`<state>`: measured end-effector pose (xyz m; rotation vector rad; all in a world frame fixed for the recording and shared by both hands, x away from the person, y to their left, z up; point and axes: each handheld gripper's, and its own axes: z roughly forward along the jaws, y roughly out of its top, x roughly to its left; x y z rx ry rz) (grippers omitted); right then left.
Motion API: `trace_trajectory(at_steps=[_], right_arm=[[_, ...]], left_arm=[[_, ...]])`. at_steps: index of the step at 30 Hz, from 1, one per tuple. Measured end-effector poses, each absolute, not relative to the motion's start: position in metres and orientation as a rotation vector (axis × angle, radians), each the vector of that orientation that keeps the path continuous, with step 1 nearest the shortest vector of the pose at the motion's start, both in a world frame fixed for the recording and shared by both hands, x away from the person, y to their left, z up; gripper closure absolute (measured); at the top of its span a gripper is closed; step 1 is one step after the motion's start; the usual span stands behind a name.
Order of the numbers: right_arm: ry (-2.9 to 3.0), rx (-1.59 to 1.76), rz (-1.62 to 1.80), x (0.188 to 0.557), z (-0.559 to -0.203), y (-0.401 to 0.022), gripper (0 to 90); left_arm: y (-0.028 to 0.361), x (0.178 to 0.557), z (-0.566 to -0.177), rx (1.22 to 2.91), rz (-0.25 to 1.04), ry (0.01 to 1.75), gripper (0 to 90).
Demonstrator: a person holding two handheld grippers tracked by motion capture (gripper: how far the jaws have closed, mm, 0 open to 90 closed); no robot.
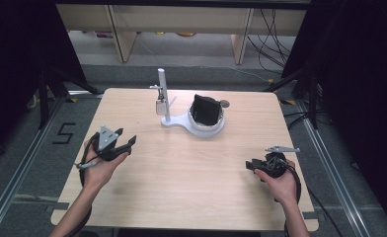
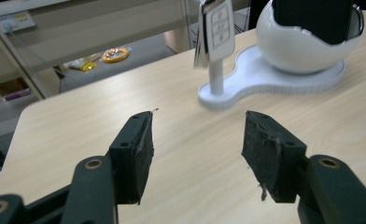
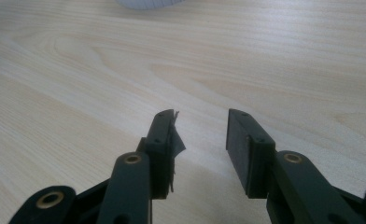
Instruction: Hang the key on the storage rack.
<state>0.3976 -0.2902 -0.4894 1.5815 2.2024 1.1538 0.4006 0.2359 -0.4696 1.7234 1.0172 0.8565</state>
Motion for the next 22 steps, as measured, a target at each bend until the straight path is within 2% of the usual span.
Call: trace_trajectory(at_steps=[9,17,22], right_arm=[[2.207,1.573,1.171,0.397,-0.492,-0.288,63.2],[2.213,1.519,1.165,0.398,-0.496,-0.292,62.3],[2.19,1.532,1.217,0.394,-0.497,-0.29,59.0]], left_arm=[[0.261,0.371,-0.512,1.62,0.884,1.125,41.6],[0.264,0.367,-0.519,1.56,0.905,1.113,39.9],[0.262,0.365,-0.522,1.541,0.879,1.099,35.4]])
